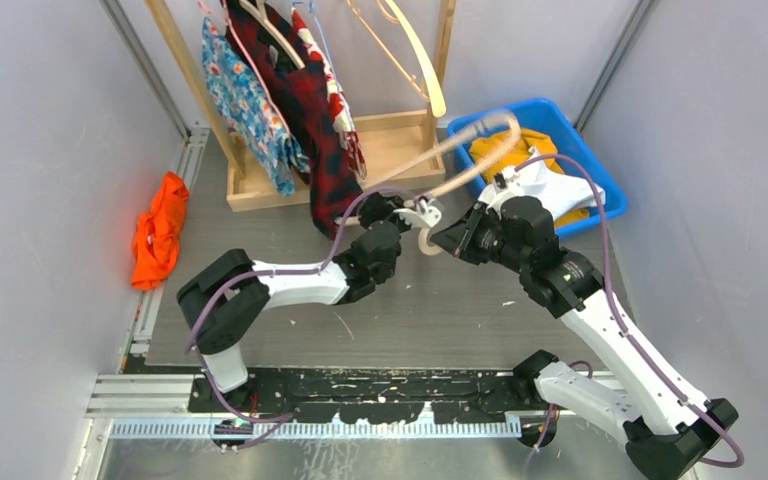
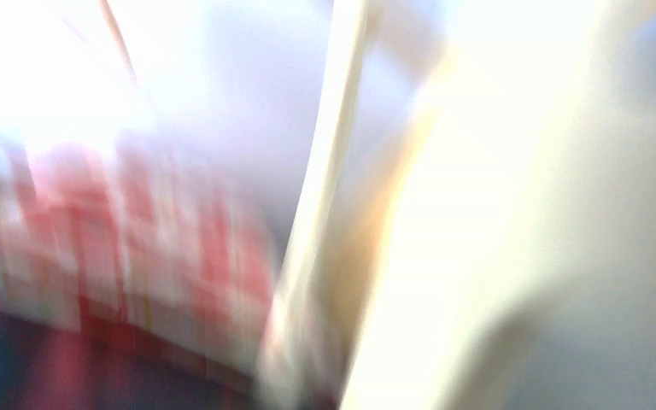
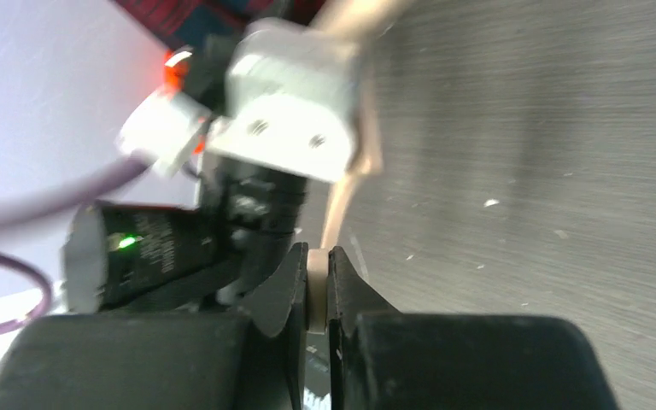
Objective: Remove the skirt from the hanger
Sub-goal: Place the hanger on the clothesline.
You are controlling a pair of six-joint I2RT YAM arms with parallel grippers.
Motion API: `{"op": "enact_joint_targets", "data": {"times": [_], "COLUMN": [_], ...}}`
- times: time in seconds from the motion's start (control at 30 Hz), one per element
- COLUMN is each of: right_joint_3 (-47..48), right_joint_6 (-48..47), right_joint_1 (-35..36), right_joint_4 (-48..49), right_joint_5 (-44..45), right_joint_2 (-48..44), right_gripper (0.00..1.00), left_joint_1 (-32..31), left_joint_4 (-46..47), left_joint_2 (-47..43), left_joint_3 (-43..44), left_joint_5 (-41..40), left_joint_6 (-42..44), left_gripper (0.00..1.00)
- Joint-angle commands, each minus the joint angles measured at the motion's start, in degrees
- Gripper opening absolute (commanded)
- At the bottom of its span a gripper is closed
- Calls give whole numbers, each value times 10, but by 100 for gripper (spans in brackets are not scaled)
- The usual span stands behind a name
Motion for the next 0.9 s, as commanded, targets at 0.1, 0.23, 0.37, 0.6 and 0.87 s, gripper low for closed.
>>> {"op": "enact_joint_targets", "data": {"times": [0.1, 0.23, 0.37, 0.6, 0.87], "right_joint_3": [52, 60, 63, 78, 72], "right_joint_6": [7, 1, 0, -48, -112], "right_joint_1": [8, 8, 8, 8, 8], "right_joint_4": [78, 76, 80, 63, 57], "right_joint_5": [-35, -30, -31, -19, 41], "right_joint_2": [-25, -22, -21, -47, -103], "right_gripper": [1, 1, 1, 31, 92], "left_joint_1": [-8, -8, -1, 3, 4], "left_joint_4": [93, -78, -204, -338, -401], "left_joint_2": [-21, -89, -158, -198, -225], "left_joint_3": [-3, 1, 26, 84, 95], "left_joint_5": [-46, 9, 53, 98, 126], "left_joint_6": [83, 5, -68, -95, -119], "left_gripper": [0, 0, 0, 0, 0]}}
